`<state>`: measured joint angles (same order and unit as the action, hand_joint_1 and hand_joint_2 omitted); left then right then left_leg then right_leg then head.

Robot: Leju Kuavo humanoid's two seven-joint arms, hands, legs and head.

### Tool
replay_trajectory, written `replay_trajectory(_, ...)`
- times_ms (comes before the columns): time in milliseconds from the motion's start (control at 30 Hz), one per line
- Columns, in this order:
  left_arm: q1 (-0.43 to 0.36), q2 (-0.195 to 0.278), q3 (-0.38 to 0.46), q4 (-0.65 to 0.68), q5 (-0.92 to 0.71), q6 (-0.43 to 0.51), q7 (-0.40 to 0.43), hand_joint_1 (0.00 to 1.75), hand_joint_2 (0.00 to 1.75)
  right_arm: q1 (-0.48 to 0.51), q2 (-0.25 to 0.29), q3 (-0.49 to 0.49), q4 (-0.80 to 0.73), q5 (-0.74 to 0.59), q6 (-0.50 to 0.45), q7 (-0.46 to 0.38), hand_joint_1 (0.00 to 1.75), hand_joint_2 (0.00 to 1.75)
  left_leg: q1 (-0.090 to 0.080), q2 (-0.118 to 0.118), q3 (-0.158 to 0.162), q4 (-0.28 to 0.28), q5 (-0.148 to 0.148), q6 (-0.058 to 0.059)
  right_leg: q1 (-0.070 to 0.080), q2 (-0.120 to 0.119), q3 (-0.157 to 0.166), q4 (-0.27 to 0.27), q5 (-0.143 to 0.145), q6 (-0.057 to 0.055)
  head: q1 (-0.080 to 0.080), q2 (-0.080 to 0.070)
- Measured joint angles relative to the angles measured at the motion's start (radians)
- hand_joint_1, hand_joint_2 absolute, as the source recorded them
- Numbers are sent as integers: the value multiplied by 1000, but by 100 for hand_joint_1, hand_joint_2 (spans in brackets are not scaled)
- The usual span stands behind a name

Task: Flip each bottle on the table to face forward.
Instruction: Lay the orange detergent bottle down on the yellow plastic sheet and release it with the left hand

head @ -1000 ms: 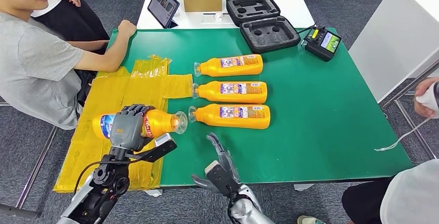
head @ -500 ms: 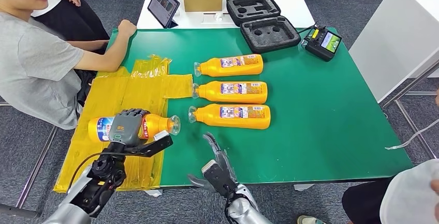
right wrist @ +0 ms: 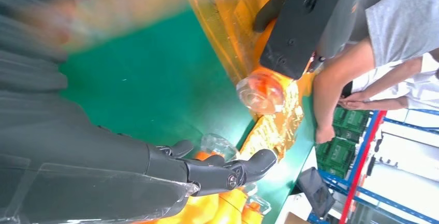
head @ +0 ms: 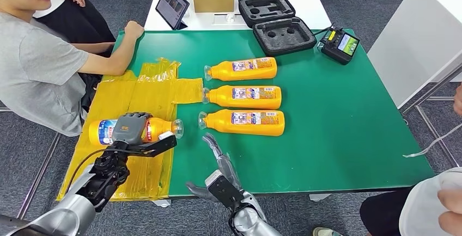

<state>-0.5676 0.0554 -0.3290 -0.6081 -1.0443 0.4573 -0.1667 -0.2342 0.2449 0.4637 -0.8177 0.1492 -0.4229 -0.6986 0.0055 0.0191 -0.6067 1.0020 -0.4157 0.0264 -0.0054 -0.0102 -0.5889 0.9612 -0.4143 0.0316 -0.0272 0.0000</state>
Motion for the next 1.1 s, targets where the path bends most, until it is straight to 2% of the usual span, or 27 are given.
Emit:
replay_trajectory(167, -32, -10, -8, 50, -4, -36, -1, 150, 175, 0, 0, 2, -4, -10, 3, 0, 0, 175, 0, 0, 2, 0, 1, 0, 0, 0, 2, 0, 0, 0, 0, 0)
replay_trajectory(467, -60, -19, -20, 92, -15, -54, -2, 150, 175, 0, -1, 2, -4, -16, 3, 0, 0, 175, 0, -1, 4, 0, 3, -1, 0, -1, 5, 0, 0, 0, 0, 0)
replay_trajectory(533, -62, -19, -20, 95, -15, -54, -2, 129, 175, 0, -1, 2, -4, -16, 3, 0, 0, 175, 0, -1, 4, 0, 3, -1, 0, -1, 5, 0, 0, 0, 0, 0)
replay_trajectory(567, -62, -20, -20, 96, -15, -54, -2, 107, 175, 0, -1, 2, -4, -16, 3, 0, 0, 175, 0, -1, 4, 0, 3, -1, 0, -1, 5, 0, 0, 0, 0, 0)
replay_trajectory(600, -63, -20, -20, 98, -15, -55, -2, 76, 175, 0, -1, 2, -4, -16, 3, 0, 0, 175, 0, -1, 5, 0, 3, -1, 0, -1, 6, 0, 0, 0, 0, 0)
replay_trajectory(667, -66, -21, -21, 102, -18, -59, -3, 25, 175, 0, -1, 2, -4, -17, 3, 0, 0, 175, 0, -1, 5, 0, 3, -1, 0, -2, 6, 0, 0, 0, 0, 0)
replay_trajectory(700, -68, -21, -23, 104, -20, -62, -4, 10, 175, 0, -1, 2, -4, -19, 3, 0, 0, 175, 0, -1, 5, 0, 3, -1, 0, -2, 6, 0, 0, 0, 0, 0)
replay_trajectory(767, -73, -23, -28, 109, -25, -72, -5, 0, 87, -1, -1, 2, -4, -22, 3, 0, 0, 175, 0, -2, 5, 0, 3, -1, 0, -2, 6, 0, 0, 0, 0, 0)
replay_trajectory(833, -80, -24, -34, 115, -28, -81, -5, 0, 0, -2, -1, 2, -4, -24, 3, 0, 0, 175, 0, -4, 5, 0, 3, -1, 0, -2, 7, 0, 0, 0, 0, 0)
replay_trajectory(1100, -98, -30, -43, 137, -28, -118, -12, 0, 0, -7, -2, 2, -4, -29, 3, 0, 0, 175, 0, -5, 5, 0, 4, -1, 0, -5, 7, 0, 0, 0, 0, 0)
